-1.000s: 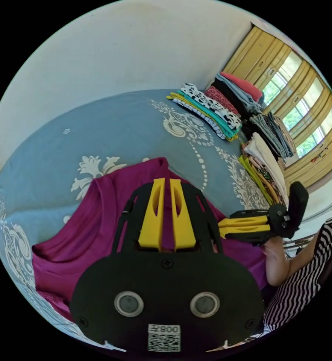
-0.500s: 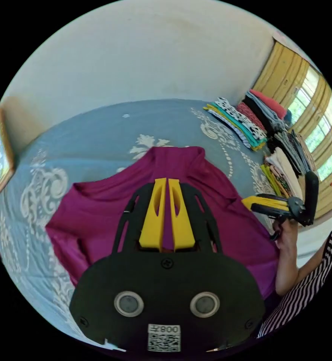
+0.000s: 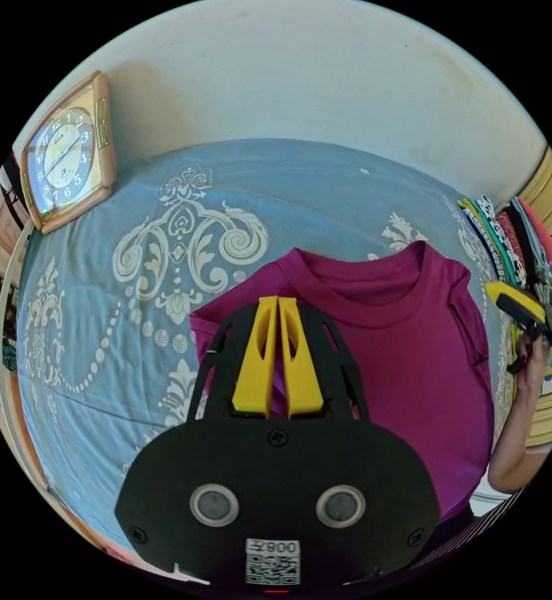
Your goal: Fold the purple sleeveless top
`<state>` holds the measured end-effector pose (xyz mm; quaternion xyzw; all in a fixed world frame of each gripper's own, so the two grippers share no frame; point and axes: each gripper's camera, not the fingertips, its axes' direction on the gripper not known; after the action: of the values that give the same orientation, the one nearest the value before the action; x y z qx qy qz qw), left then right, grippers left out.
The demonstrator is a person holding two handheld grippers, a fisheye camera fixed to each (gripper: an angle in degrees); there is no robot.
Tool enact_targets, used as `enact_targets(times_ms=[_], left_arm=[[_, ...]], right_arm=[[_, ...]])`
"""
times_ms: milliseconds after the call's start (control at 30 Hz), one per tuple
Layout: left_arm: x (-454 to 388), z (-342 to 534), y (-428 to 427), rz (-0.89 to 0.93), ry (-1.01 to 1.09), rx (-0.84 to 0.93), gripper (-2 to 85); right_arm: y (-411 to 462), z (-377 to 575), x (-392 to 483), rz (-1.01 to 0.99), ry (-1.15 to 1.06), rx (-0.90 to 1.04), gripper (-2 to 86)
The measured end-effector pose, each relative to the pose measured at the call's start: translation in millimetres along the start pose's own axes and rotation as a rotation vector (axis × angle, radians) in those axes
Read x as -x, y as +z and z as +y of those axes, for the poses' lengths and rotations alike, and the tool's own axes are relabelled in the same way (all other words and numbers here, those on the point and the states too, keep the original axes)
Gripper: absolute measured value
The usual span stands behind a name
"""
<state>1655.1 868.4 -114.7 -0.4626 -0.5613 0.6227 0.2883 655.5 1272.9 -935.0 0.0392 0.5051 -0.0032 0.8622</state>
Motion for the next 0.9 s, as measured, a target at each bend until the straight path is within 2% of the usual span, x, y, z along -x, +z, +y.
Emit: enact_targets(times_ms=[100, 233, 300, 433, 533, 667, 767, 900], left_arm=[[6, 15, -5, -0.041, 0.045, 0.009, 0.2], [14, 37, -11, -0.105, 0.087, 0.004, 0.2], [20, 51, -14, -0.155, 0.12, -0.01, 0.2], [38, 69, -19, -0.173, 0.114, 0.014, 0.2], [62, 89, -30, -0.129, 0.074, 0.041, 0.4], [105, 134, -69, -0.001, 0.009, -0.048, 0.5], [139, 180, -99, 0.107, -0.011, -0.071, 0.5], [184, 276, -129, 0.232, -0.058, -0.019, 0.7]], right_arm=[[25, -35, 4, 0.012, -0.045, 0.057, 0.2], [72, -56, 7, 0.09, -0.079, 0.256, 0.1], [69, -56, 8, 0.111, -0.09, 0.215, 0.2], [61, -55, 6, 0.113, -0.086, 0.266, 0.2], [41, -42, -5, 0.078, -0.036, 0.242, 0.2], [-1, -12, -28, -0.028, 0.045, 0.176, 0.2], [-44, 34, -48, -0.154, 0.104, 0.126, 0.2], [-103, 136, -72, -0.327, 0.204, 0.102, 0.3]])
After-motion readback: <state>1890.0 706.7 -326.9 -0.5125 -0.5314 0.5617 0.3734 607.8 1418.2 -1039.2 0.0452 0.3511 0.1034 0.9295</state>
